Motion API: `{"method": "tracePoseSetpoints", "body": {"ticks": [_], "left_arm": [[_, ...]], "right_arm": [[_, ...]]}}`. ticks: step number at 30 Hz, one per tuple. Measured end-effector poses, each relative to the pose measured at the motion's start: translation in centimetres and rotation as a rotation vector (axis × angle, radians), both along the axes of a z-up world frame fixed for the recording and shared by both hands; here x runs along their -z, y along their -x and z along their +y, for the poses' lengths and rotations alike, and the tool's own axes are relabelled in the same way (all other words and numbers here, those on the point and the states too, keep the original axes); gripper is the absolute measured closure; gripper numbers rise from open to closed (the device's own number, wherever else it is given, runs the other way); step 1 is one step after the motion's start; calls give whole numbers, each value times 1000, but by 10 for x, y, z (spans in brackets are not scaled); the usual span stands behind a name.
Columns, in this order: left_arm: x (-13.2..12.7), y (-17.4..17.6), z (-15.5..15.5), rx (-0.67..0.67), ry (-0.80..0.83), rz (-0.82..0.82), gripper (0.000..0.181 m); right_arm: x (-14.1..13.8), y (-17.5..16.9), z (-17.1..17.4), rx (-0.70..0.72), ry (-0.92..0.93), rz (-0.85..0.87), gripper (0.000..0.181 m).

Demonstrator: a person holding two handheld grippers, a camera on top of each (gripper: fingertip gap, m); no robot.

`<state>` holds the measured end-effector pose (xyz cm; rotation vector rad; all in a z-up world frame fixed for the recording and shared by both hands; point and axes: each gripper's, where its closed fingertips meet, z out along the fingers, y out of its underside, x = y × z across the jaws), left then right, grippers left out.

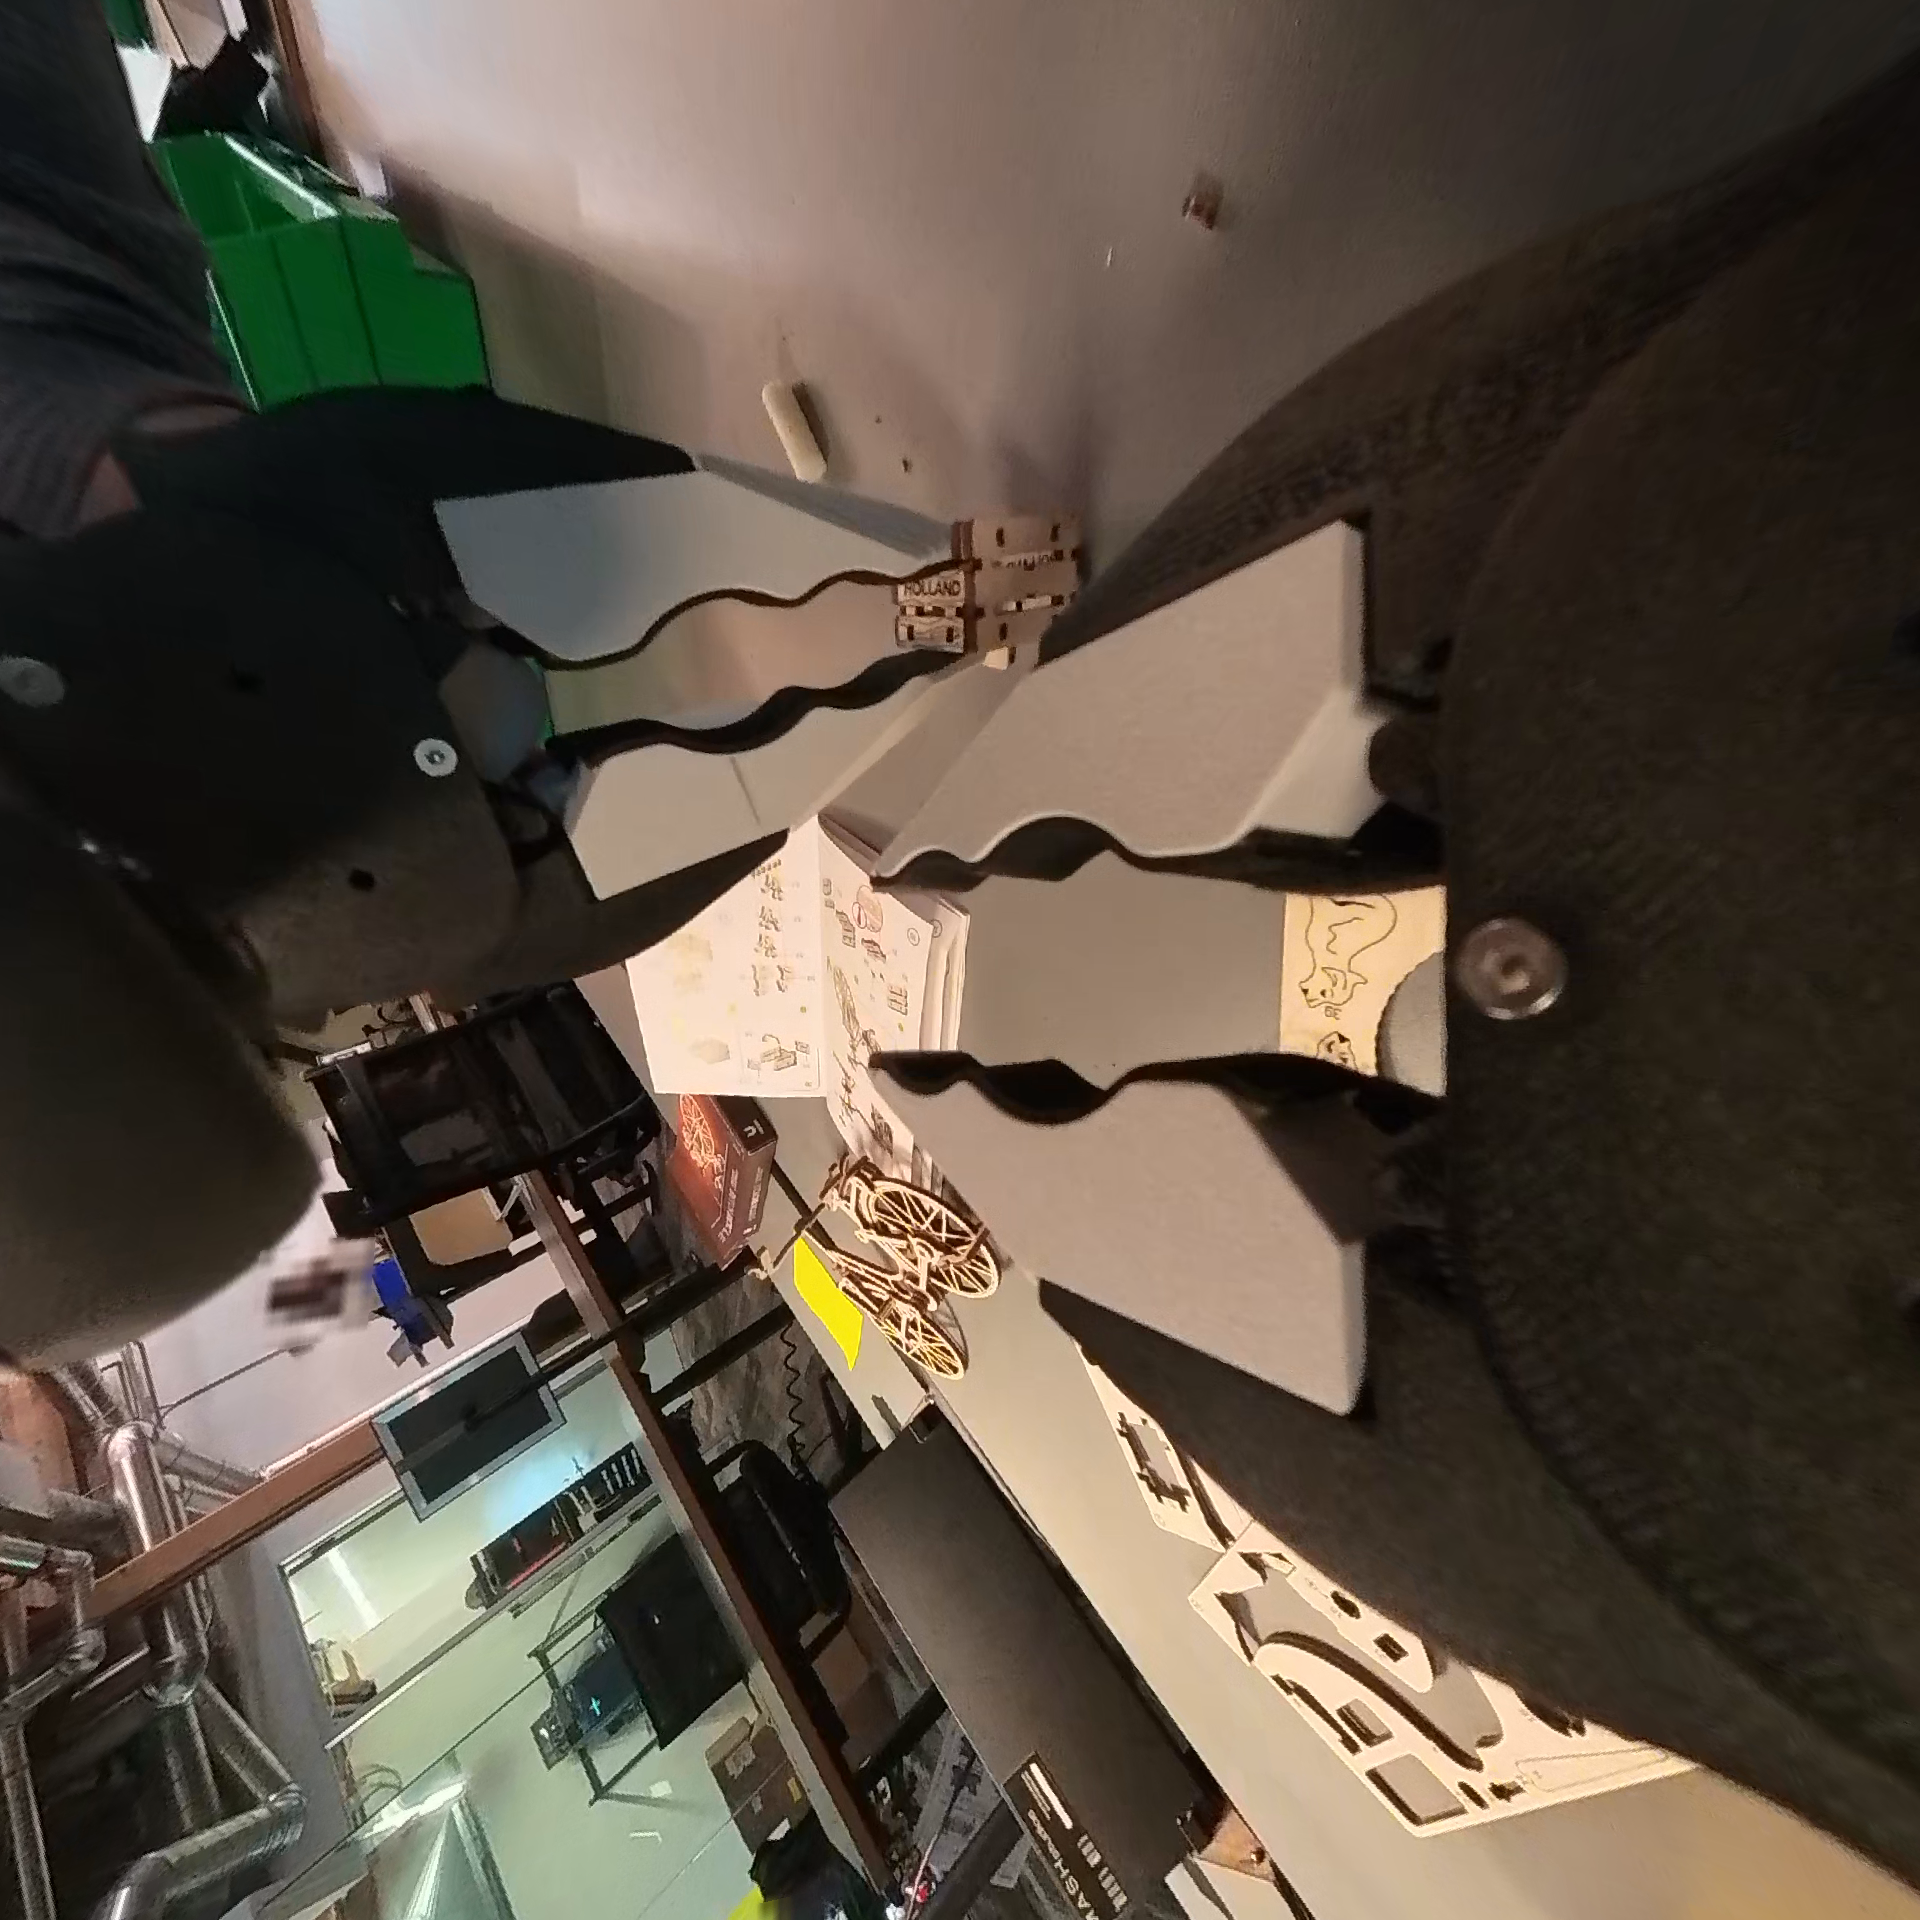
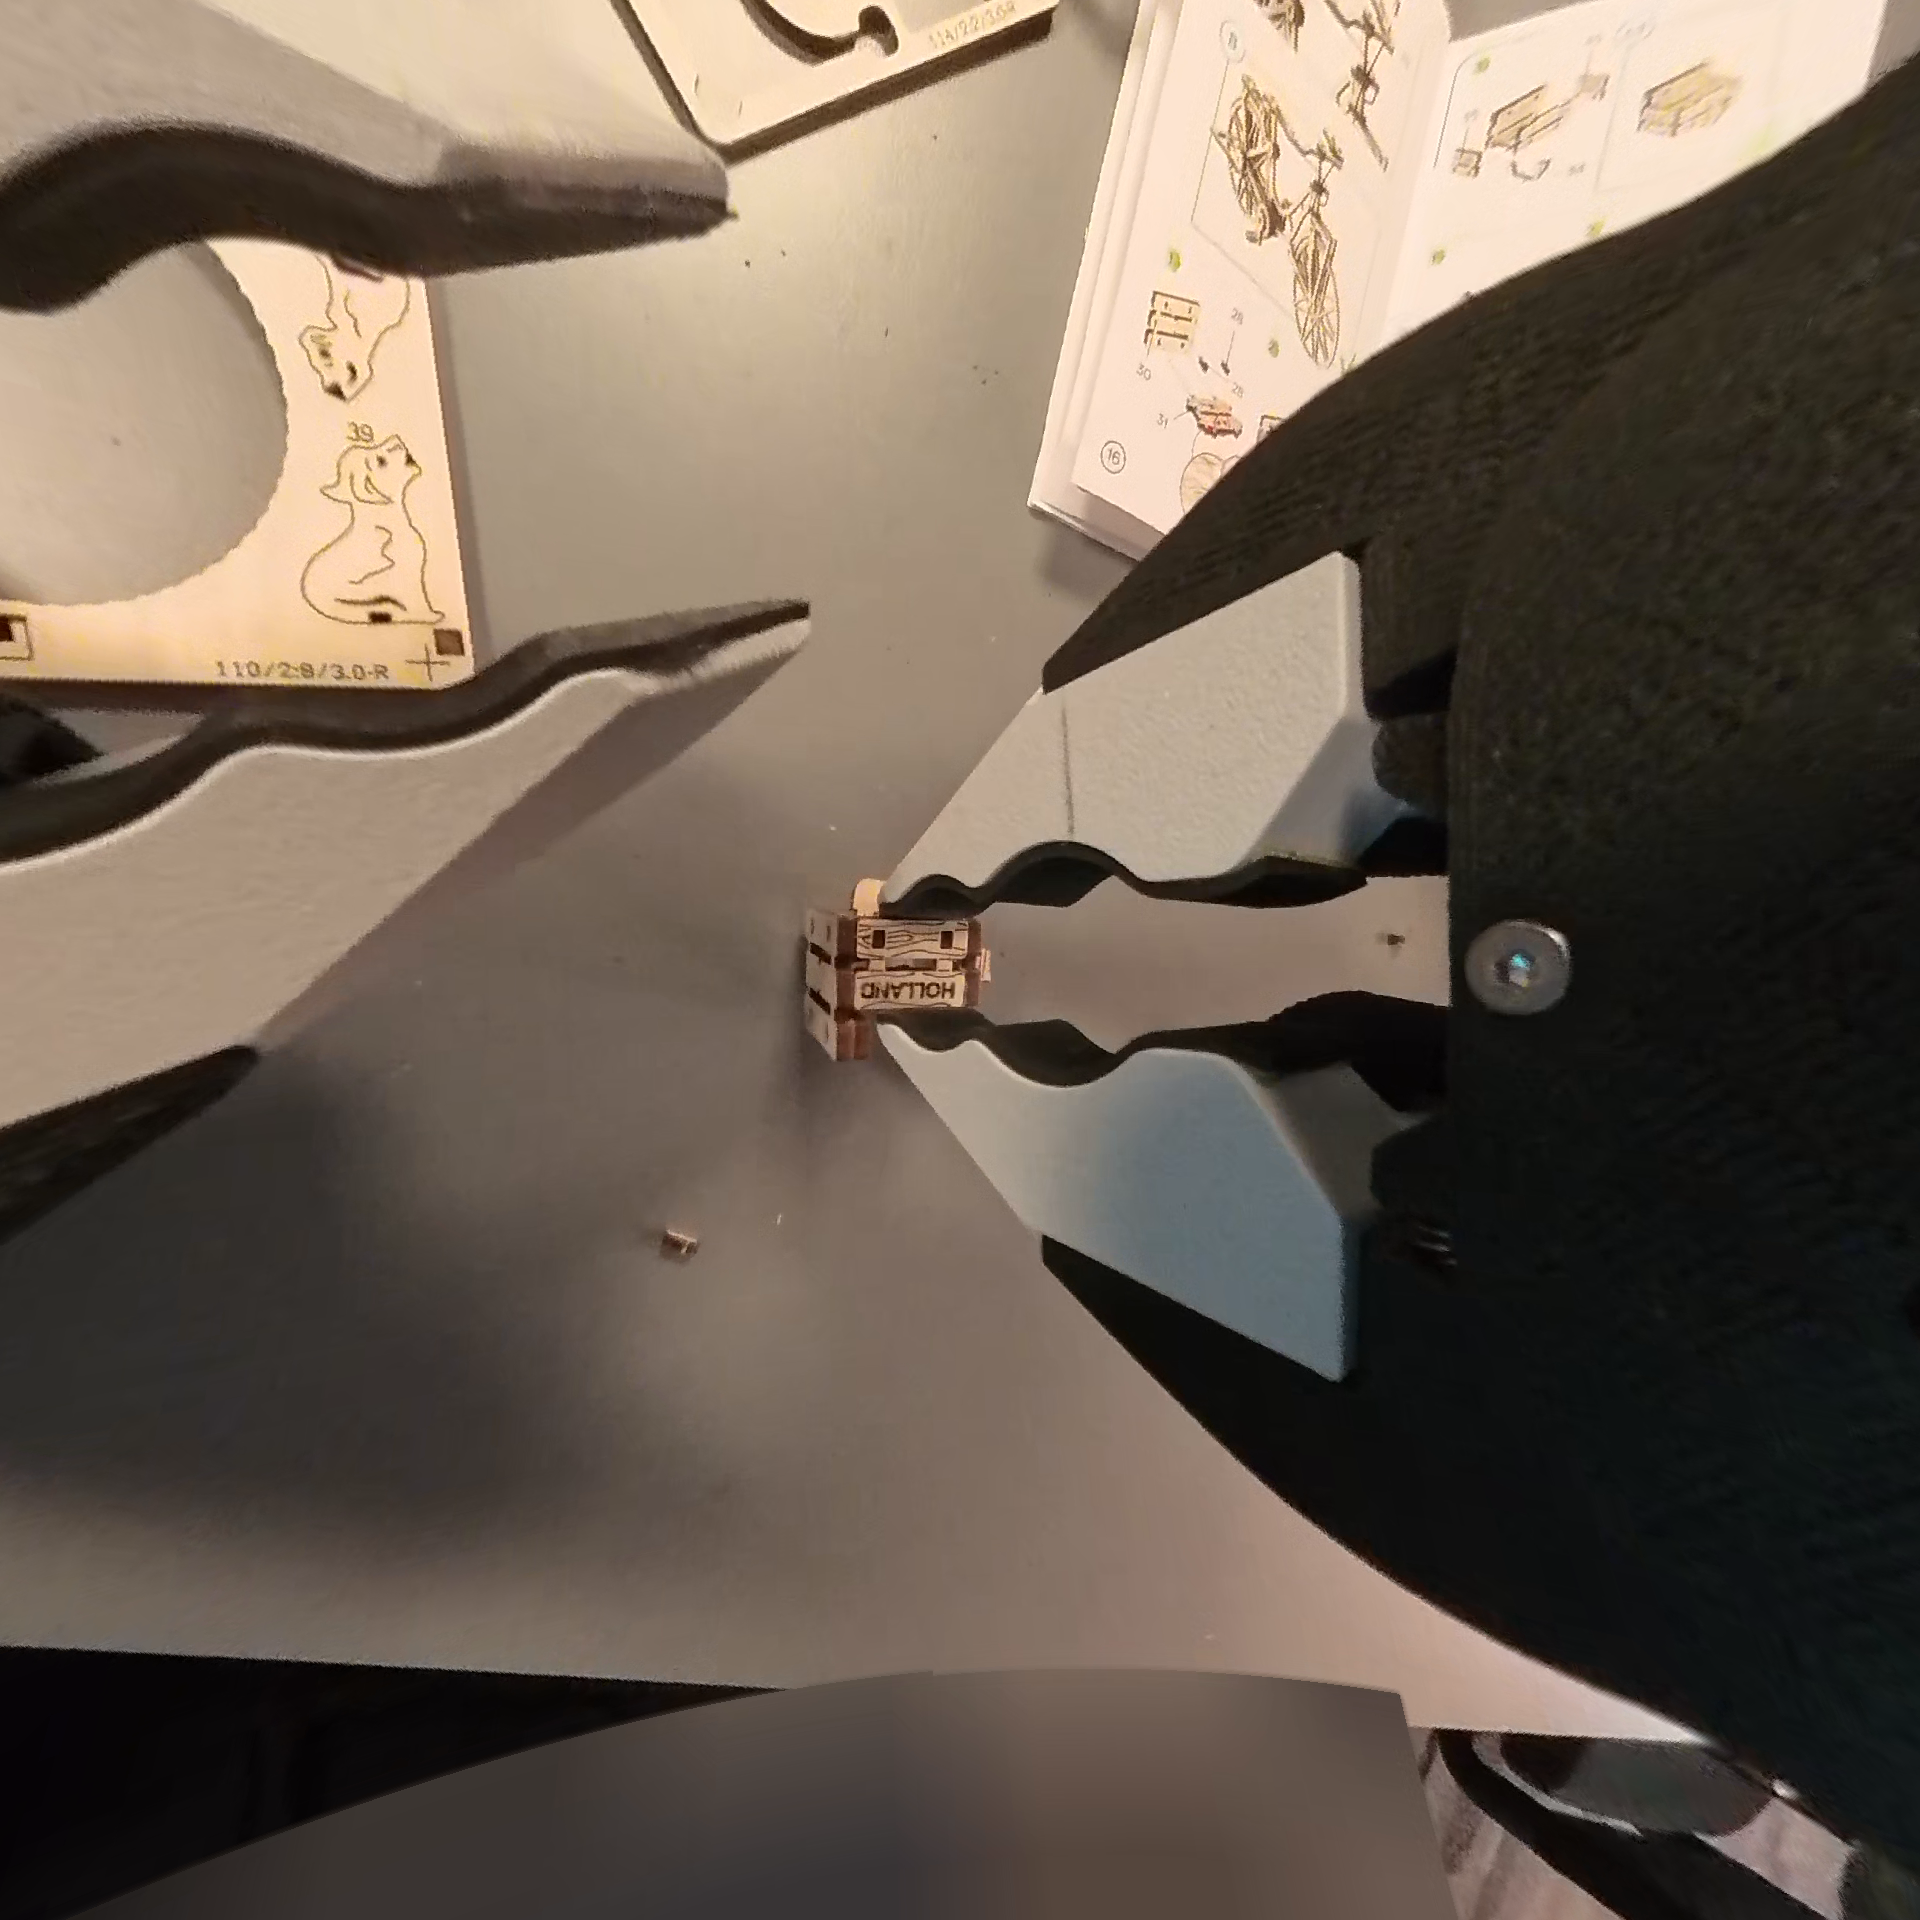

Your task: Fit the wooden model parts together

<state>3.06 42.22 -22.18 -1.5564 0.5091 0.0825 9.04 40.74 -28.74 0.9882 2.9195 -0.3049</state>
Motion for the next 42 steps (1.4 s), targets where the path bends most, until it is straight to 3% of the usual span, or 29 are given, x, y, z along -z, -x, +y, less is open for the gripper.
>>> {"method": "tracePoseSetpoints", "body": {"ticks": [22, 30, 42], "left_arm": [[2, -2, 0, 9, 5, 14, 156], [2, -2, 0, 7, 6, 17, 157], [2, -2, 0, 4, 2, 21, 158]], "right_arm": [[2, 0, -1, -51, -21, 41, 167], [2, 5, -2, 142, 10, -18, 167], [2, 6, -3, 148, 18, 25, 167]]}}
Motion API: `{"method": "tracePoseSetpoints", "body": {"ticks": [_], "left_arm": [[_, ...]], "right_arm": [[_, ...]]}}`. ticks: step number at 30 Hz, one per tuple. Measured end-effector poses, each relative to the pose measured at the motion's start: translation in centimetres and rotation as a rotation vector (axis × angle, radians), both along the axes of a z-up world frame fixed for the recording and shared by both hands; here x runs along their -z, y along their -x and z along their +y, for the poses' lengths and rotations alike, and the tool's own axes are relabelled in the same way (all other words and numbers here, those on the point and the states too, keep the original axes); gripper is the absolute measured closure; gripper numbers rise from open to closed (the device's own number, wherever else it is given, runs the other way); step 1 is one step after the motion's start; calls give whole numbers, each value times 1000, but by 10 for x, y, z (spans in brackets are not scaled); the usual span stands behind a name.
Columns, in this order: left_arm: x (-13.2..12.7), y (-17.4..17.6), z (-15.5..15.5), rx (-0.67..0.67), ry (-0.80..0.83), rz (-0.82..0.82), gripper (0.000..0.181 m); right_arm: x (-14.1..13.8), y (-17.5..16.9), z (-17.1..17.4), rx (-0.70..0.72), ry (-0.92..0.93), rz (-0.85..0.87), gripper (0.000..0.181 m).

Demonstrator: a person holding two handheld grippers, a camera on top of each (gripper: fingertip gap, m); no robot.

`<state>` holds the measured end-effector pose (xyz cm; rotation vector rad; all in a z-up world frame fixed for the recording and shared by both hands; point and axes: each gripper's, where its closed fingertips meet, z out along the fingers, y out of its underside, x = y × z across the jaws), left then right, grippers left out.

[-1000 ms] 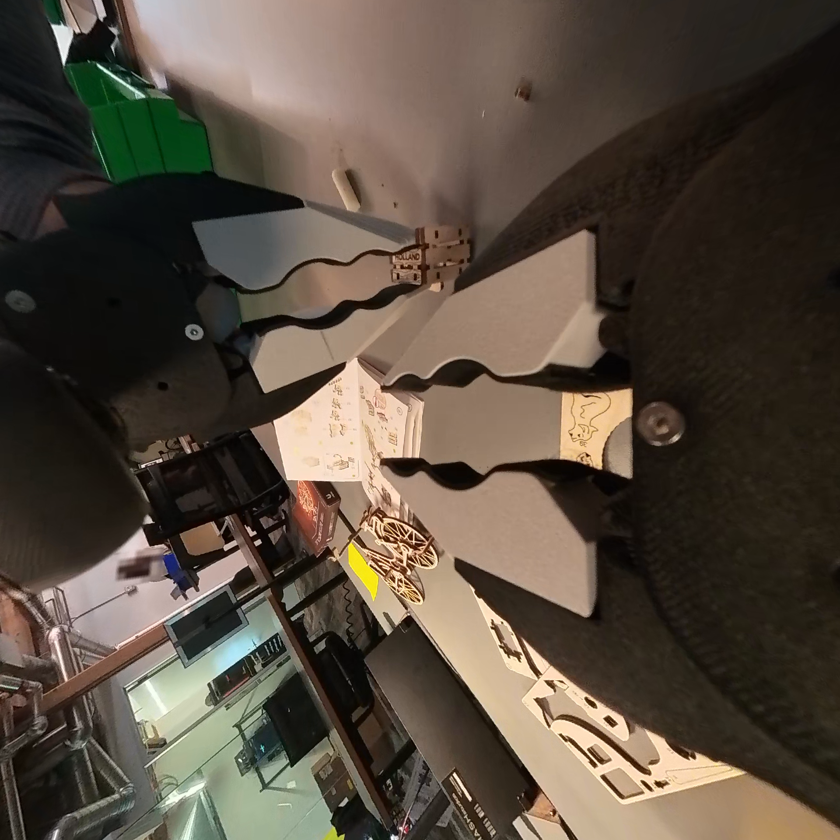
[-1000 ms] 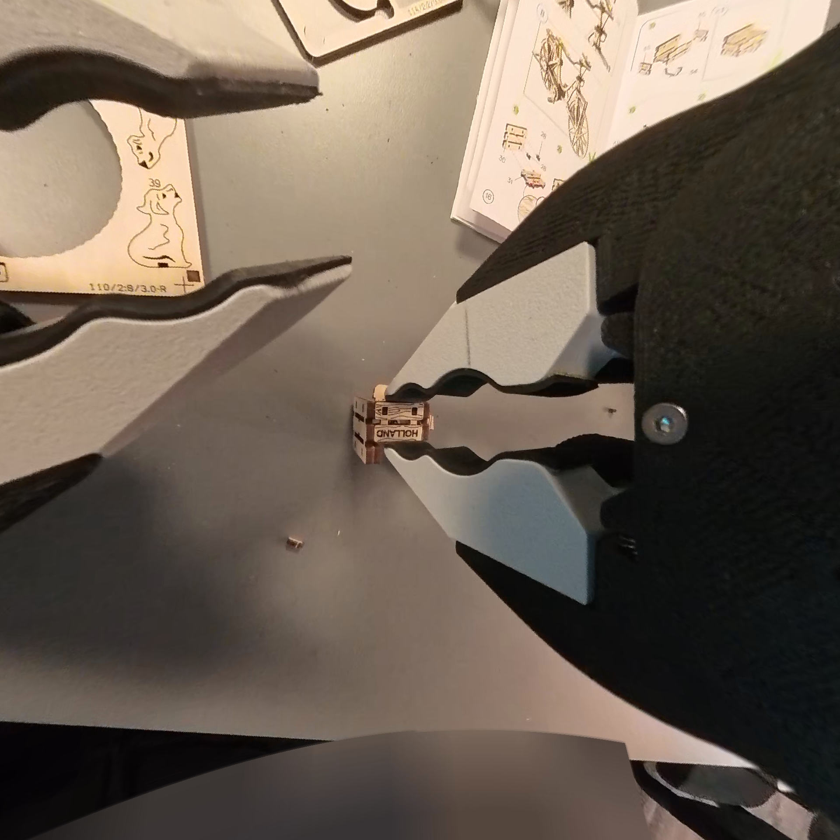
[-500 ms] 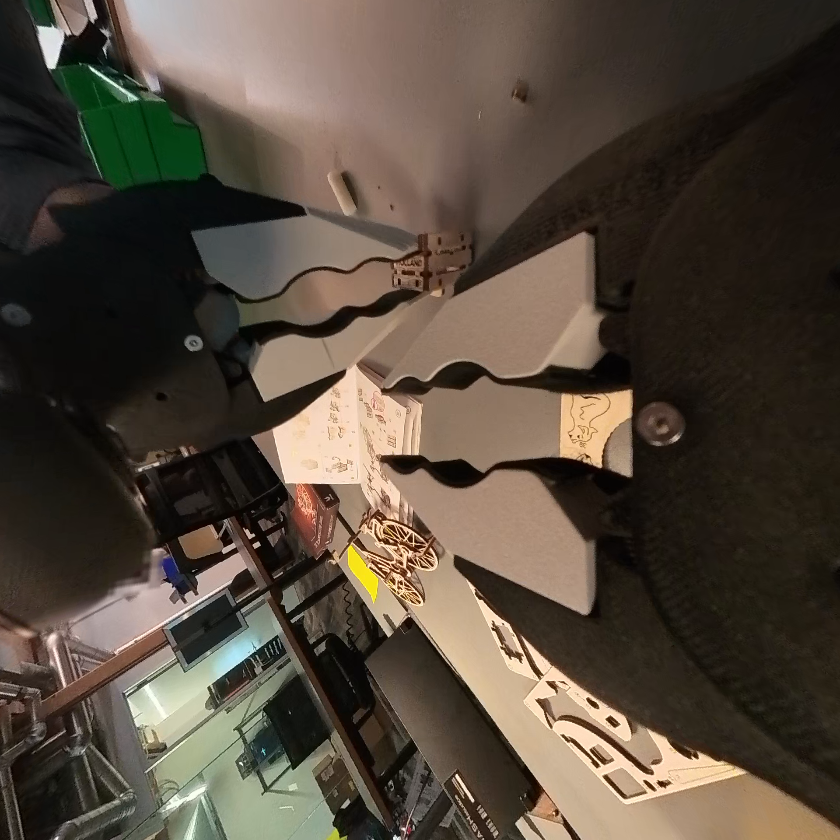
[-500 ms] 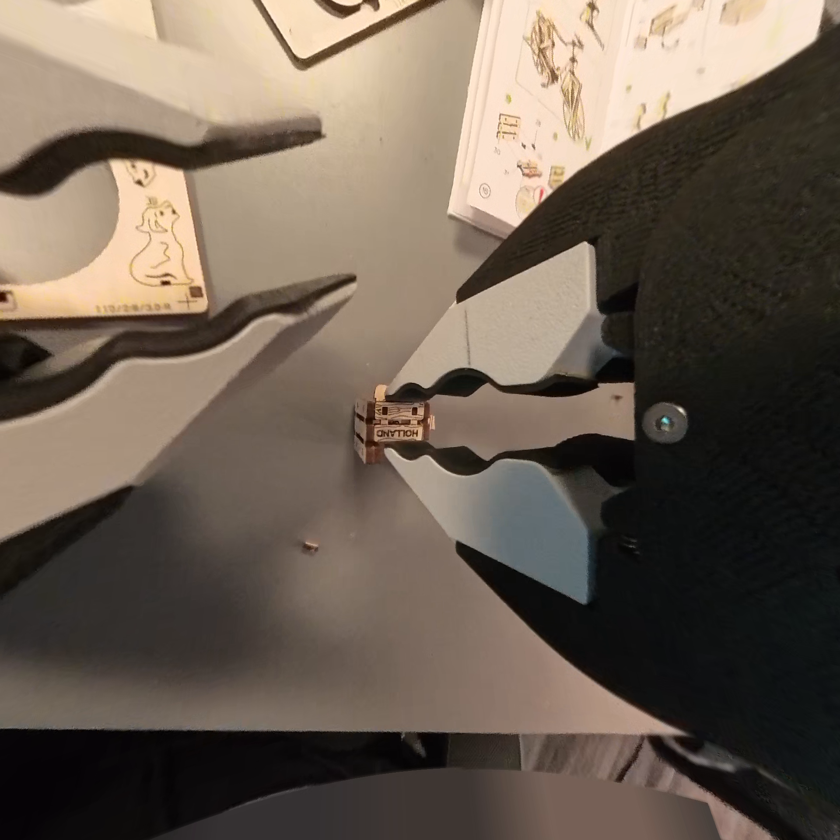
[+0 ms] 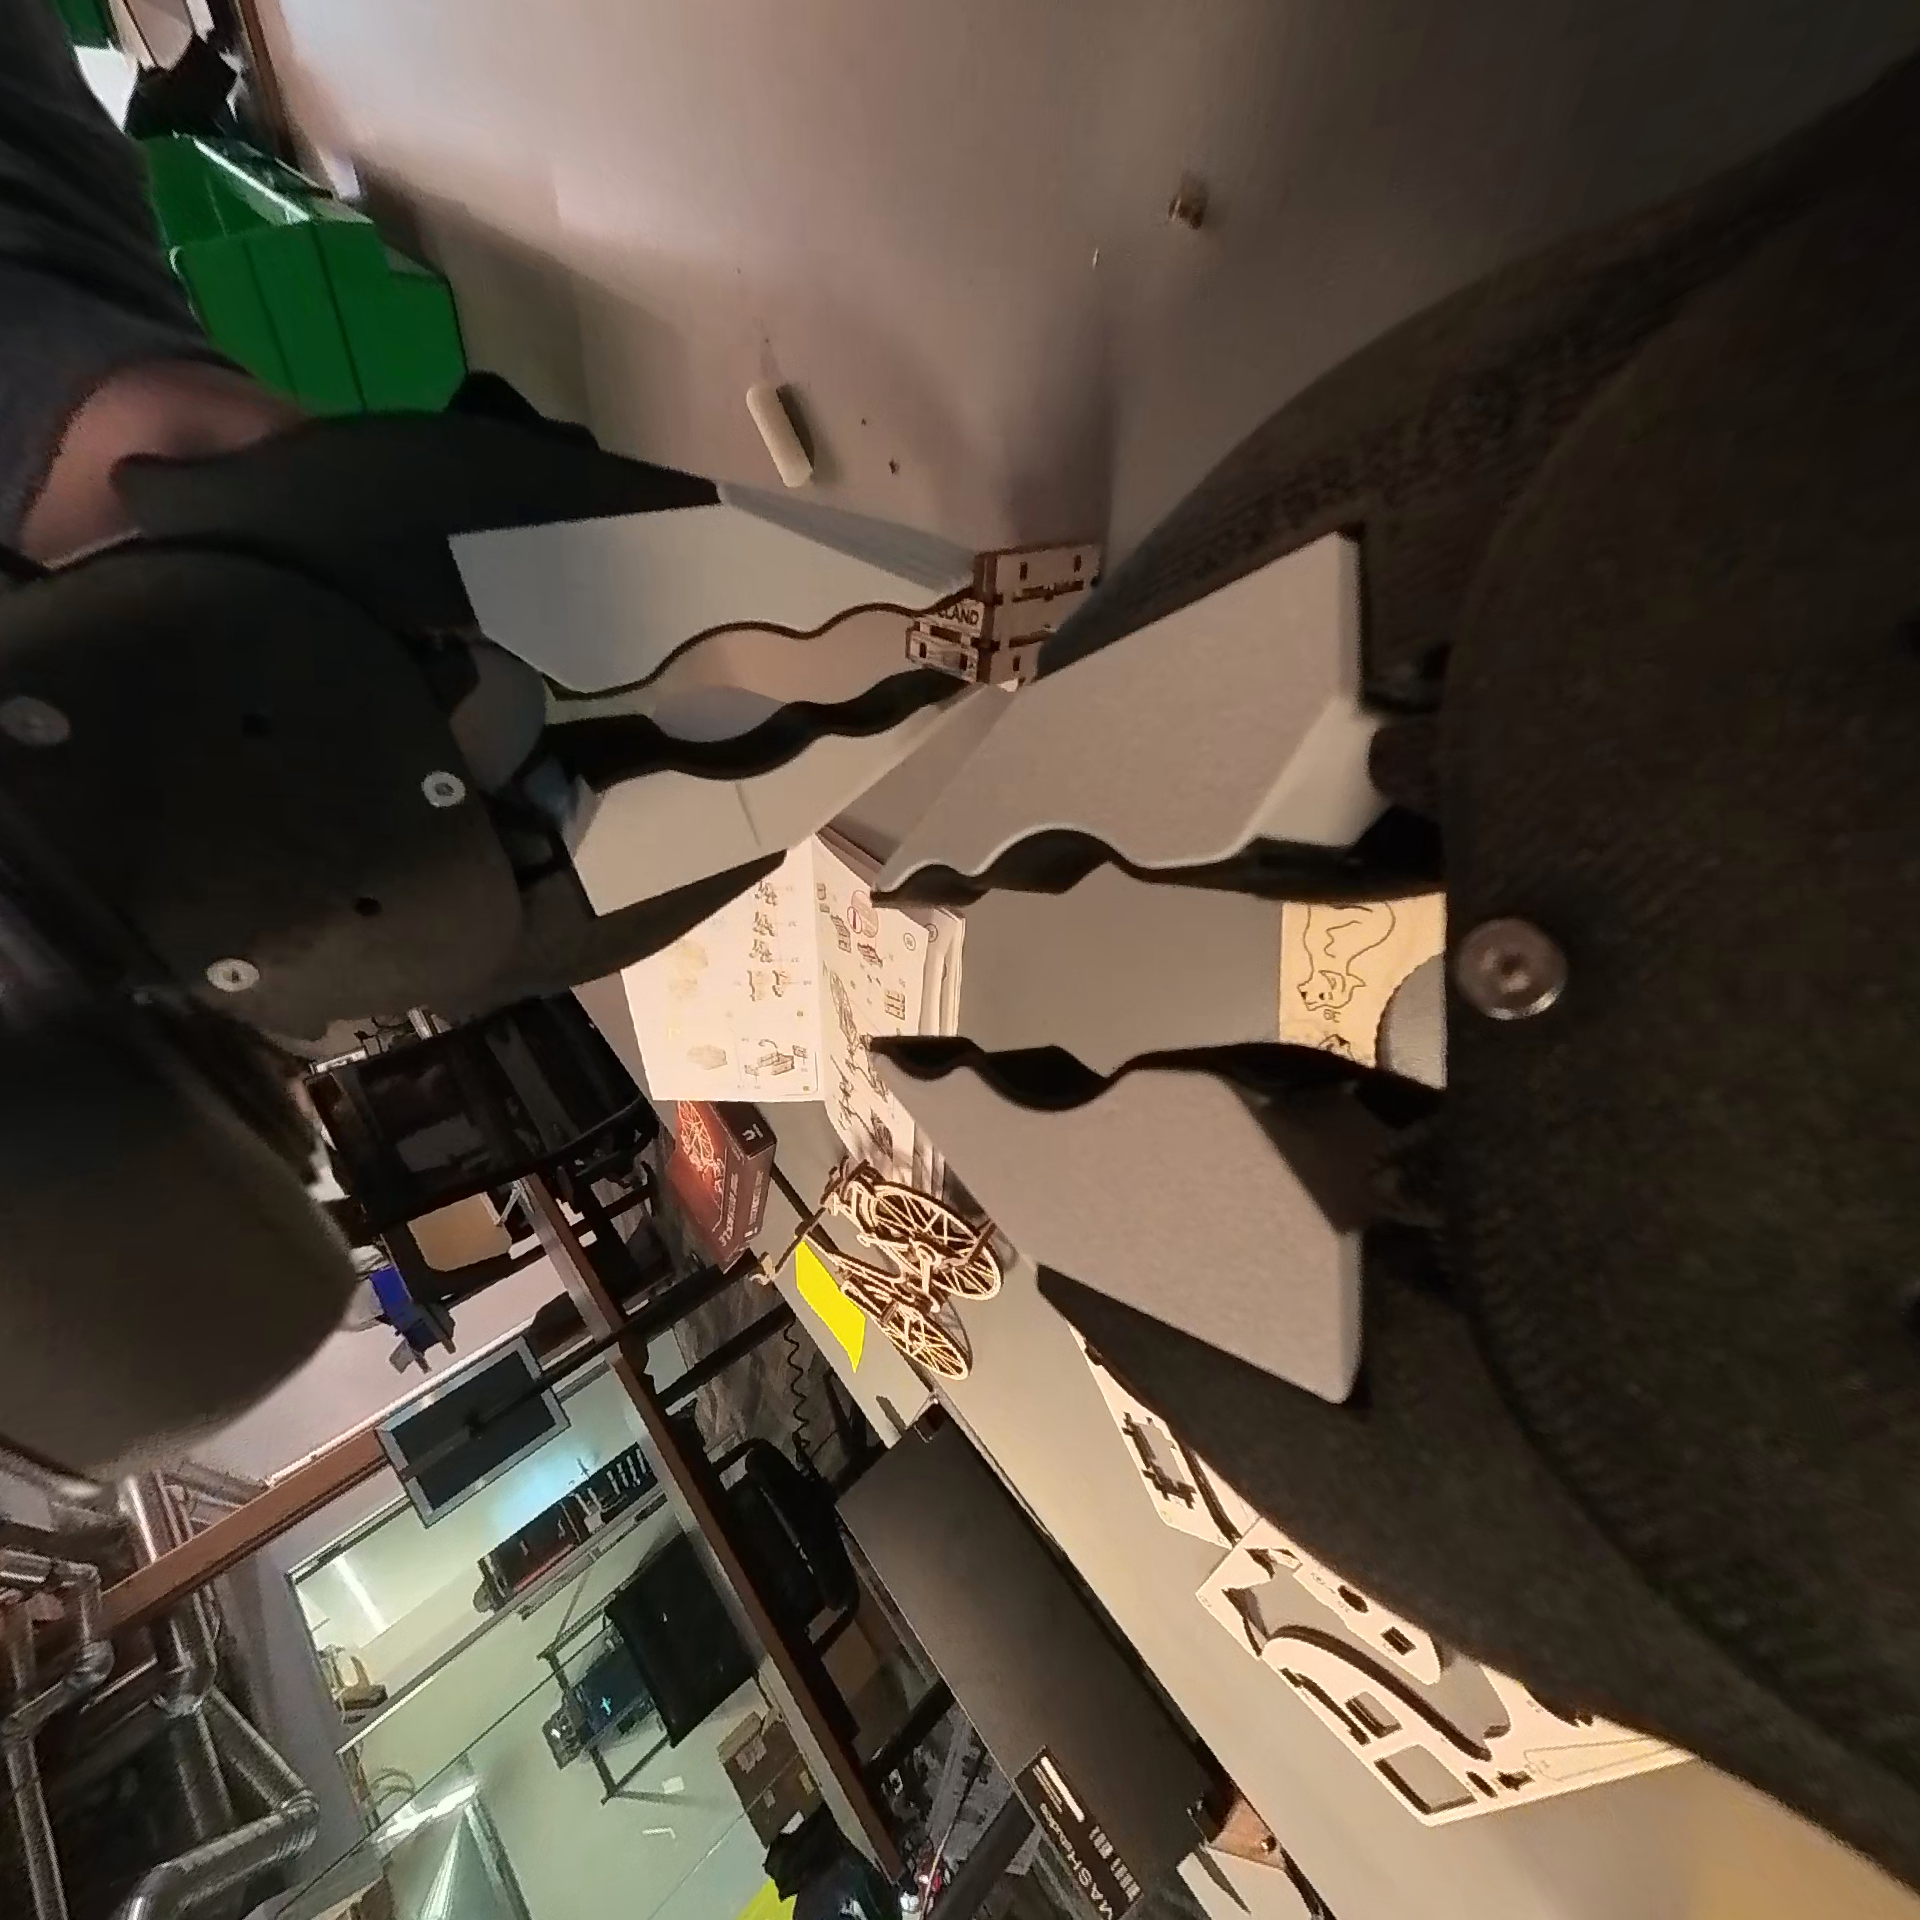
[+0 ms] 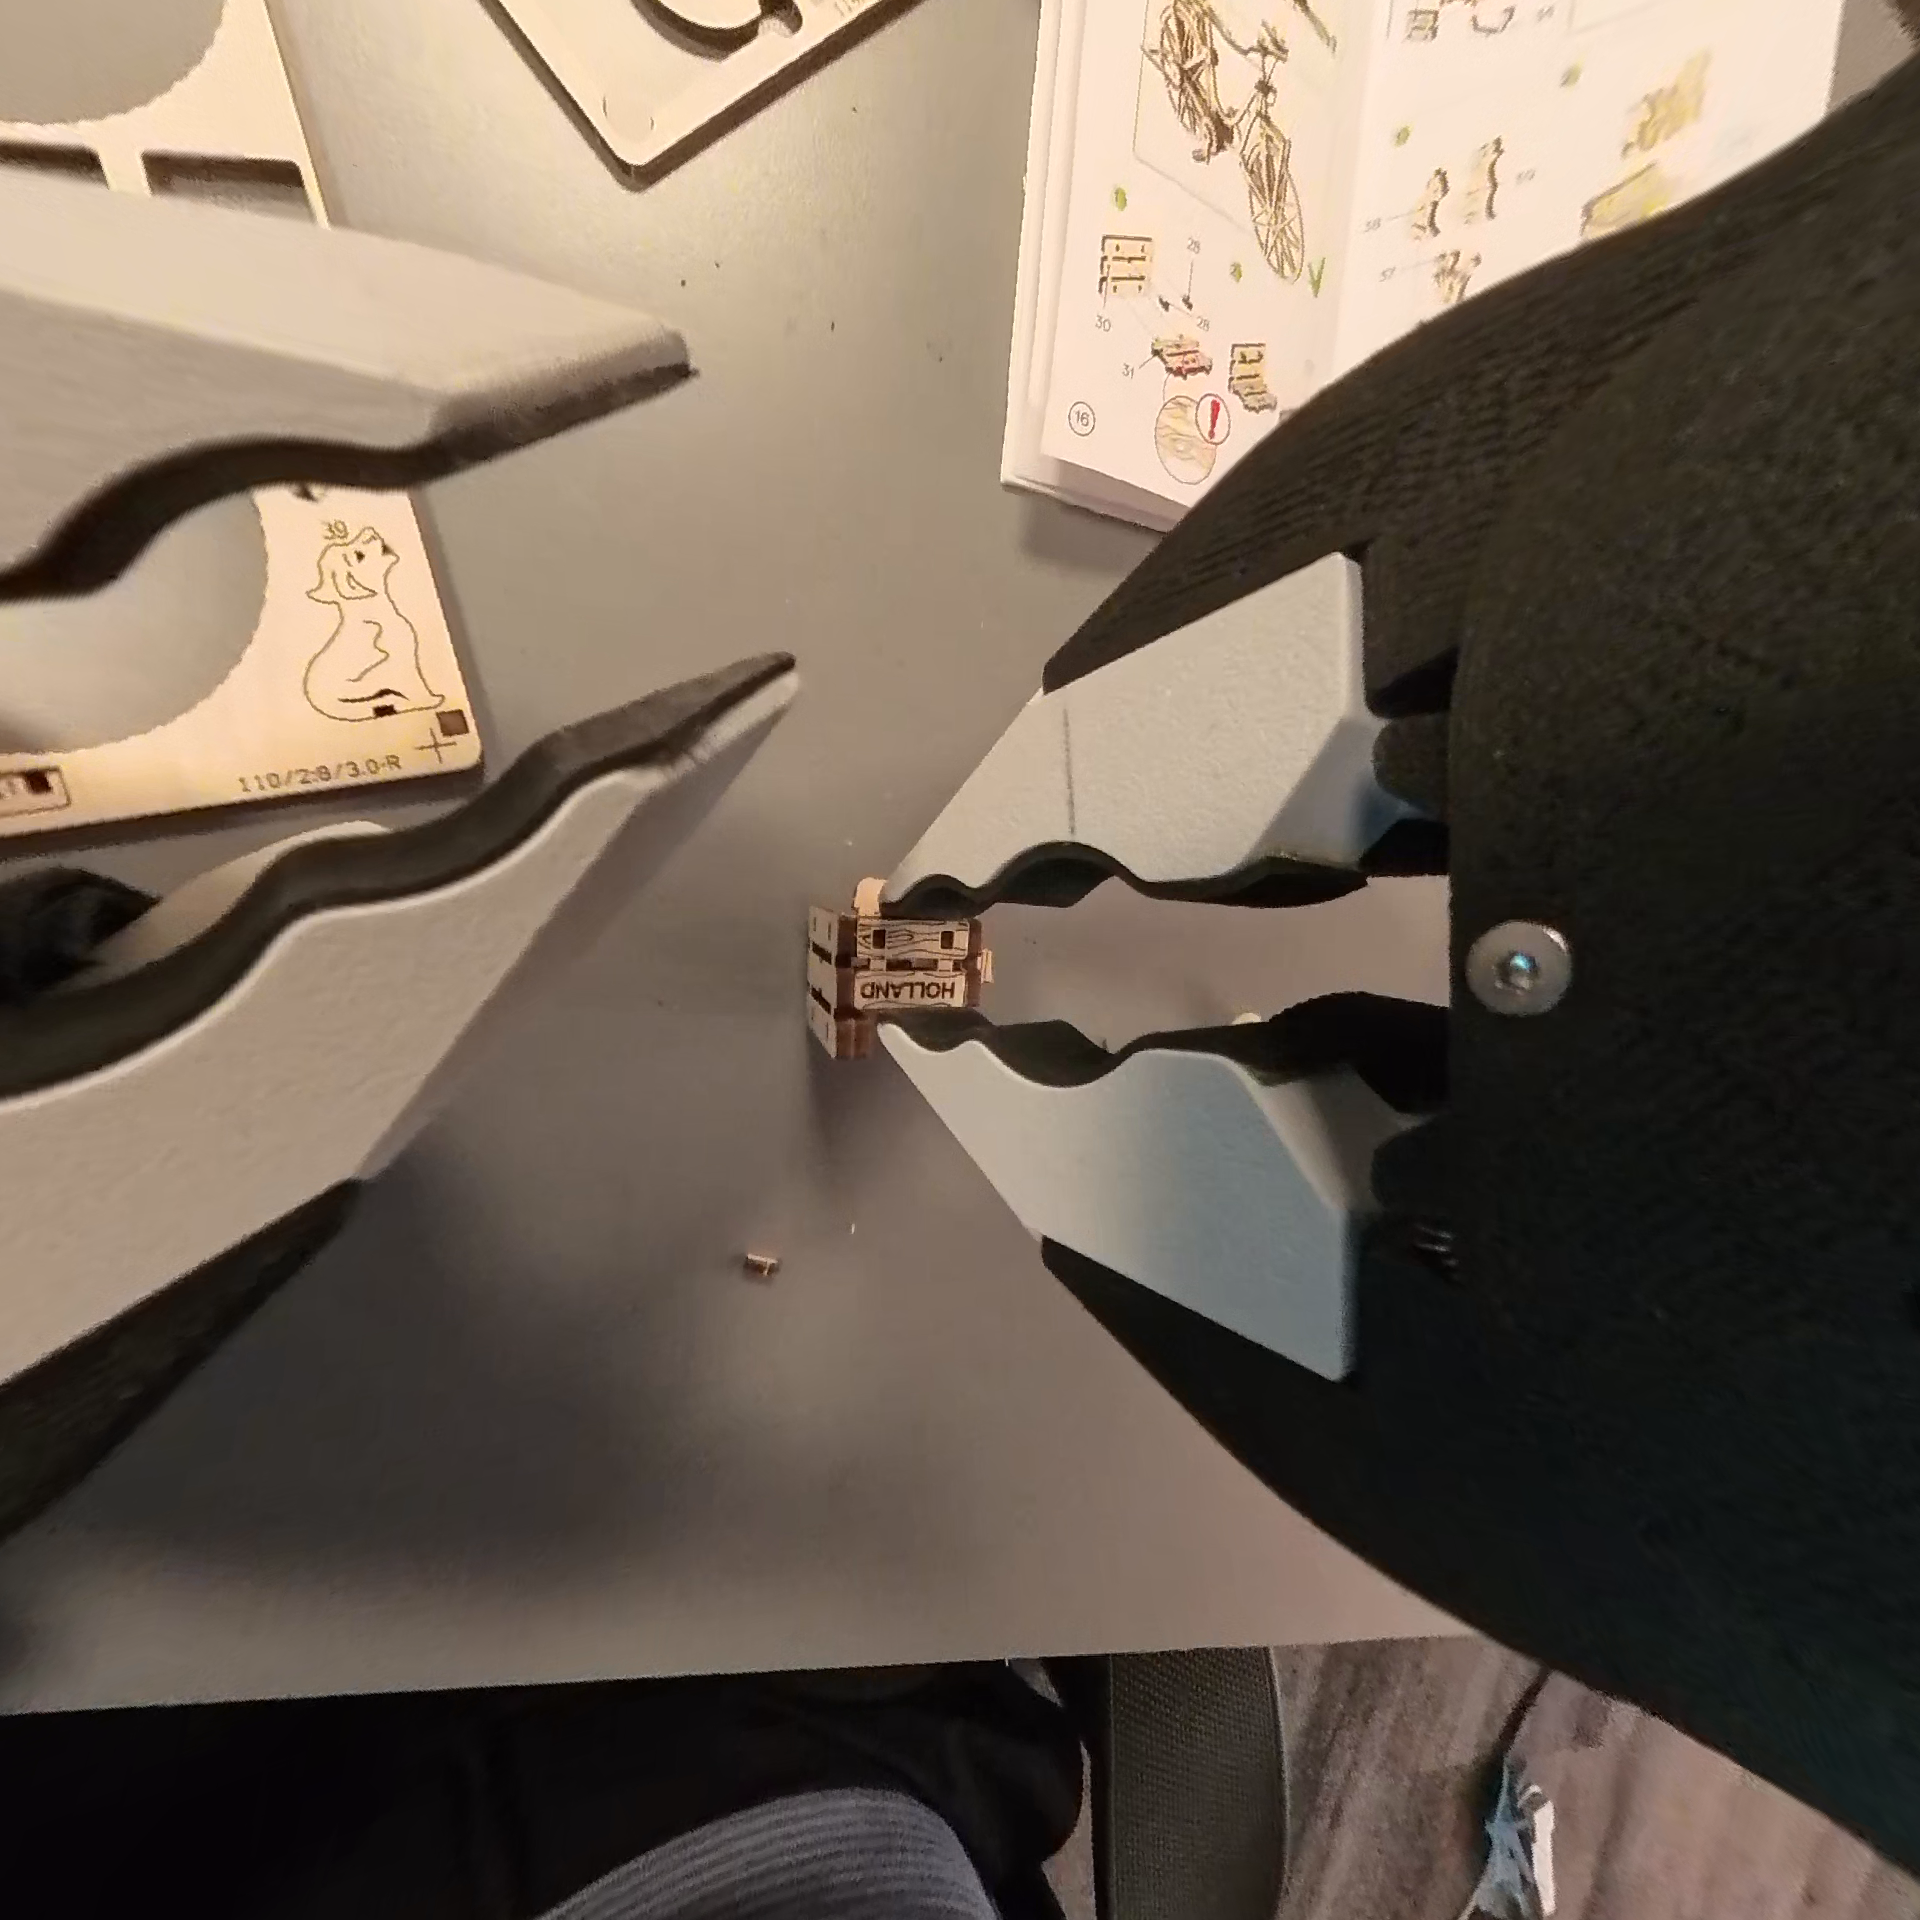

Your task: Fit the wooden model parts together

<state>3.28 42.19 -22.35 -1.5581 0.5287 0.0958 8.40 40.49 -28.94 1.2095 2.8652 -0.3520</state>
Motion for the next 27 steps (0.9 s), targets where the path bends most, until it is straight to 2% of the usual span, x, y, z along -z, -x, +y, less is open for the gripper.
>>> {"method": "tracePoseSetpoints", "body": {"ticks": [14, 27], "left_arm": [[0, -1, 0, 3, -1, 3, 159], [0, -1, -1, 4, -6, 5, 159]], "right_arm": [[1, -2, -3, -62, -13, 11, 167], [0, 0, -2, 36, 118, 22, 167]]}}
